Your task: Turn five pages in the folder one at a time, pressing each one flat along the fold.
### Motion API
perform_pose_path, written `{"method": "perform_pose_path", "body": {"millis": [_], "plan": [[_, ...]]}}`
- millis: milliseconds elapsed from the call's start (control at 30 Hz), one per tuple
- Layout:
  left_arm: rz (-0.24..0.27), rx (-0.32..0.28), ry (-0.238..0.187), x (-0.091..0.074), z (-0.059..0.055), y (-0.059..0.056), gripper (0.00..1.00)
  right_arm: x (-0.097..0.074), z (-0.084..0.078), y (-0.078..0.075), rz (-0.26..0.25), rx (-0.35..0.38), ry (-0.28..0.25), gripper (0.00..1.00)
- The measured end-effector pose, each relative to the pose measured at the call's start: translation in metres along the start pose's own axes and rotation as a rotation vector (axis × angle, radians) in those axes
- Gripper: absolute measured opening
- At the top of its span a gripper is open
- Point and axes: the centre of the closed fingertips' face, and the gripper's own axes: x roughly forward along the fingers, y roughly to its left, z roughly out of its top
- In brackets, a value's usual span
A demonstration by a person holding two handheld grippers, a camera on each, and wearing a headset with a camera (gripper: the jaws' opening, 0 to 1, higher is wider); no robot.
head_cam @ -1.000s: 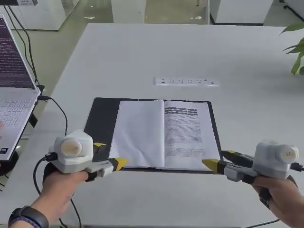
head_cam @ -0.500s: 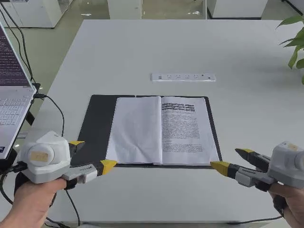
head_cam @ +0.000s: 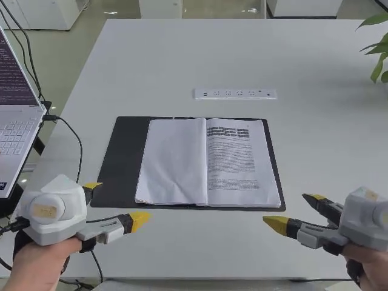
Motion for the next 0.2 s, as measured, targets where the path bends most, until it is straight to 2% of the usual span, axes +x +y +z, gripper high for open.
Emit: {"method": "perform_pose_path", "body": {"millis": [200], "plan": [[-0.001,-0.009,-0.005,-0.0019,0.0037,-0.003,0.83,-0.0008,0.0039,0.0001,-0.005,0.003,-0.009,0.84]]}}
